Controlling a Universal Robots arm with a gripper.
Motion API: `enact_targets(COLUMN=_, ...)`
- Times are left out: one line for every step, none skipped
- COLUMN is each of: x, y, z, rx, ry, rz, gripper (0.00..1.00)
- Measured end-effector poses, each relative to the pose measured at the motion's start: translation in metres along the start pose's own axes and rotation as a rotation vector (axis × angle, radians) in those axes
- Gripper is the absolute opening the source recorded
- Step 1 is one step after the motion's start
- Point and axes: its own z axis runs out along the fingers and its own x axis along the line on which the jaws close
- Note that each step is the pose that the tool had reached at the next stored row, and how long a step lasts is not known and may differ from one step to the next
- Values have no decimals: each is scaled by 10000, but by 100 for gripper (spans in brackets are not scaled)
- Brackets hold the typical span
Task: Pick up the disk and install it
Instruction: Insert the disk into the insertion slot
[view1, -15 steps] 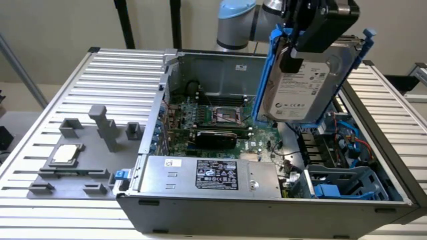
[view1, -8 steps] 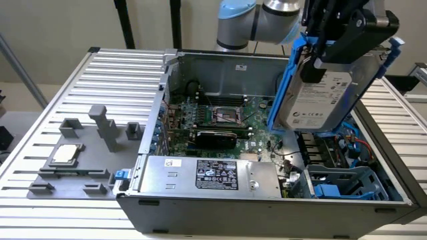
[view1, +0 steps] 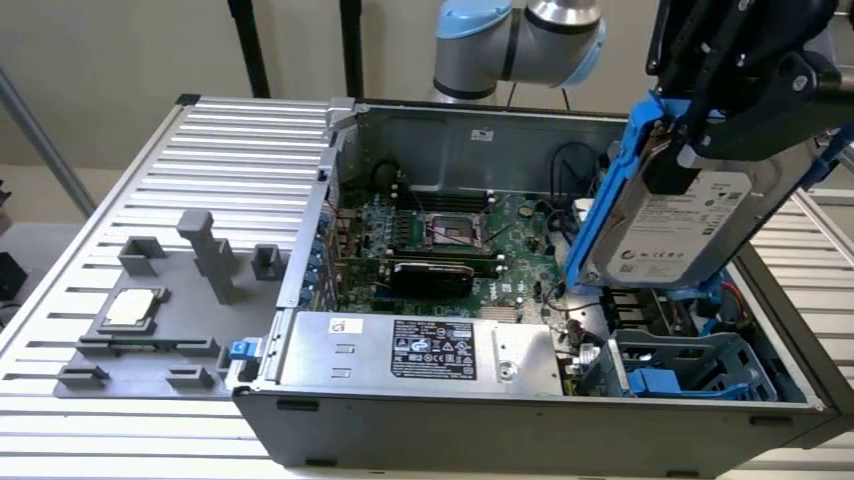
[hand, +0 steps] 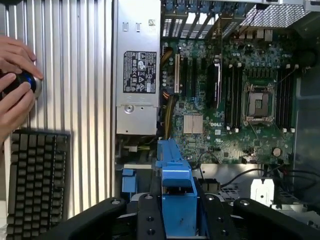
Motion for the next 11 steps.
enact_targets(x=27, y=-25, z=1, rx=0, ry=1, rz=-1, gripper=0)
enact_targets(x=55, y=-50, z=1, rx=0, ry=2, rz=-1, gripper=0)
enact_targets(x=85, y=-78, z=3, rx=0, ry=2, rz=0, gripper=0)
enact_targets(x=112, y=-105, z=5, rx=0, ry=1, rz=-1, gripper=0)
enact_targets(x=138, y=-133, z=7, rx=0, ry=1, rz=0, gripper=0)
enact_targets(x=160, y=-166, z=11, rx=-1, ry=1, rz=0, gripper=0)
enact_targets(x=181, y=-205, z=17, rx=0, ry=0, rz=-1, gripper=0)
enact_targets(x=202, y=-246, z=23, rx=0, ry=1, rz=0, gripper=0)
enact_targets(x=221, y=-287, z=31, rx=0, ry=0, rz=0, gripper=0)
enact_targets(x=240, y=-331, z=40, rx=-1, ry=0, rz=0, gripper=0)
enact_targets(x=257, y=-376, z=50, rx=0, ry=1, rz=-2, gripper=0)
